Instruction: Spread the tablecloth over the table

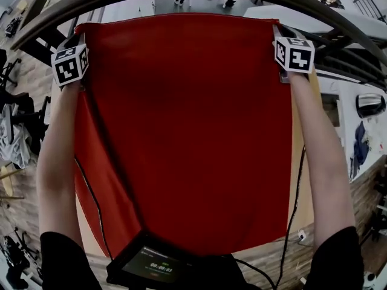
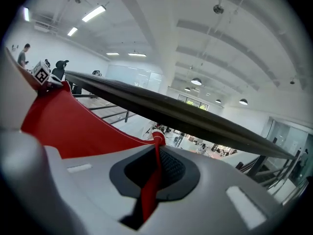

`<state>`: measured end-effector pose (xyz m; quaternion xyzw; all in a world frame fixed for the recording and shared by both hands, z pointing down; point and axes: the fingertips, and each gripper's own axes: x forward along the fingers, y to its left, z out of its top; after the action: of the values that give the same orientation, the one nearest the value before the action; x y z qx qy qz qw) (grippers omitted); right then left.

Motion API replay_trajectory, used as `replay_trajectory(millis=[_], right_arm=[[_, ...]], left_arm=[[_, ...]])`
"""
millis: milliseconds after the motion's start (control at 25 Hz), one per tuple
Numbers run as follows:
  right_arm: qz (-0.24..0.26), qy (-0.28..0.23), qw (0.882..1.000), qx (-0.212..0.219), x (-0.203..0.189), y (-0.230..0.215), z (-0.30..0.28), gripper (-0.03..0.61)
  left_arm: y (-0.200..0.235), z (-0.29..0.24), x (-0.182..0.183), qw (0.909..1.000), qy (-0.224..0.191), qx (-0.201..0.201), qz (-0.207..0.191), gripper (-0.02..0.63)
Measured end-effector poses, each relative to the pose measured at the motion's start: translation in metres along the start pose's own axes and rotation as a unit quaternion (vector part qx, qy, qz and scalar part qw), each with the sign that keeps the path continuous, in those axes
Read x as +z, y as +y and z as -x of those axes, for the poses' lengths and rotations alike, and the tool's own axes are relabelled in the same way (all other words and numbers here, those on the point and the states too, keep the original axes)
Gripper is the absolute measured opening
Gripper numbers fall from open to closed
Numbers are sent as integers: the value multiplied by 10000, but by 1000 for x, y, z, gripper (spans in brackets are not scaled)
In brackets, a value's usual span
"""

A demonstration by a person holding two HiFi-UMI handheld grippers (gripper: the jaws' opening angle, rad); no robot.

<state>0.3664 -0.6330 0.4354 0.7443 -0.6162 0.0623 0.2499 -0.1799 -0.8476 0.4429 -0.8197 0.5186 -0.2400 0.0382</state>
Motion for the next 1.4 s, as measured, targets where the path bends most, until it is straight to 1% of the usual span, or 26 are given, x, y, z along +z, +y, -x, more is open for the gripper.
replay_trajectory(millis=[120,240,320,440,520,560,600,640,680,760,960,1040,1160,1280,1360,1400], right_arm=[[-70,14,10000,-29,7,0,-20,12],[198,-18,9998,56,17,5,-35,14],[378,-15,9992,86,19,10,-44,14],[282,62,9996,33,10,17,-54,14],[149,118,9998,33,1,22,-55,14],[104,158,9998,107,-4,27,-54,15],[71,214,9995,236,-9,32,-52,45],[53,285,9989,379,-15,38,-50,124],[48,366,9981,486,-22,42,-47,174],[62,528,9969,572,-34,46,-39,192],[44,681,9956,641,-50,48,-14,190],[15,723,9951,675,-58,49,0,154],[16,783,9939,778,-74,53,27,94],[23,769,9930,893,-82,63,54,33],[-62,742,9924,976,-87,69,74,14],[-130,727,9919,1038,-92,71,86,11]], left_arm=[[5,-19,1,9999,37,-12,-116,11],[12,-32,-3,9991,78,-24,-411,11],[15,-39,-10,9983,126,-29,-562,11],[12,-45,-28,9977,282,-58,-621,14],[8,-47,-41,9976,421,-111,-537,35],[5,-47,-46,9976,489,-168,-462,76],[2,-45,-51,9975,543,-240,-396,122],[-1,-43,-56,9972,581,-314,-351,158],[-4,-41,-59,9969,611,-382,-328,204],[-12,-34,-64,9961,646,-497,-339,222],[-38,-15,-71,9942,600,-783,-440,222],[-53,-3,-73,9933,551,-914,-445,222],[-85,17,-70,9912,442,-1191,-384,169],[-118,36,-64,9875,359,-1481,-399,123],[-140,48,-58,9858,294,-1614,-364,83],[-152,55,-54,9853,252,-1662,-303,52]])
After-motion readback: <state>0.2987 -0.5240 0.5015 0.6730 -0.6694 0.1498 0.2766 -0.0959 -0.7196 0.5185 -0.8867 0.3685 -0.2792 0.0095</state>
